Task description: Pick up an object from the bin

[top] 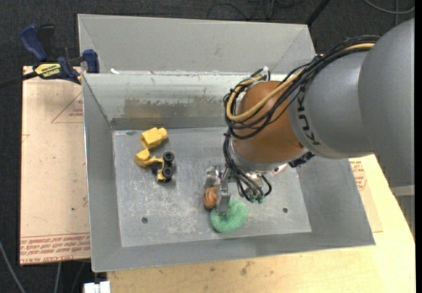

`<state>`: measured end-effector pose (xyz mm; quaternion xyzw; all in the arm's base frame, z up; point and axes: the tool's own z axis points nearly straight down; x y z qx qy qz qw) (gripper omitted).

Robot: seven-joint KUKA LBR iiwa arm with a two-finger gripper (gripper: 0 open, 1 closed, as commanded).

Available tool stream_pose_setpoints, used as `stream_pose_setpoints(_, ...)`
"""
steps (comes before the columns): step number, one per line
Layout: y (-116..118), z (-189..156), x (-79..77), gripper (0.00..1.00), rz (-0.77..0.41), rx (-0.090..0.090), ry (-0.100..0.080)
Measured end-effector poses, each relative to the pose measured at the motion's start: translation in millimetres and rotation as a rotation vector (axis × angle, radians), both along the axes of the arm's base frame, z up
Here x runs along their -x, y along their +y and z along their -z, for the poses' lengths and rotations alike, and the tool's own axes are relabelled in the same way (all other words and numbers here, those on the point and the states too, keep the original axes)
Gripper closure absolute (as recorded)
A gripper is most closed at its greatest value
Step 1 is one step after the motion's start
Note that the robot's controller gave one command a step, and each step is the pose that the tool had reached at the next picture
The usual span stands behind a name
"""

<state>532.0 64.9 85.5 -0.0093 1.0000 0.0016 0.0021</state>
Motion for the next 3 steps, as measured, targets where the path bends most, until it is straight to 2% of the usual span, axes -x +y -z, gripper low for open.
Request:
stream_pose_setpoints(1,0,-6,-0.3,1.0,0.0,0.001,-0.001)
stream_pose_setpoints(3,-1,-24,2.2,1.0,0.0,0.003,0.01)
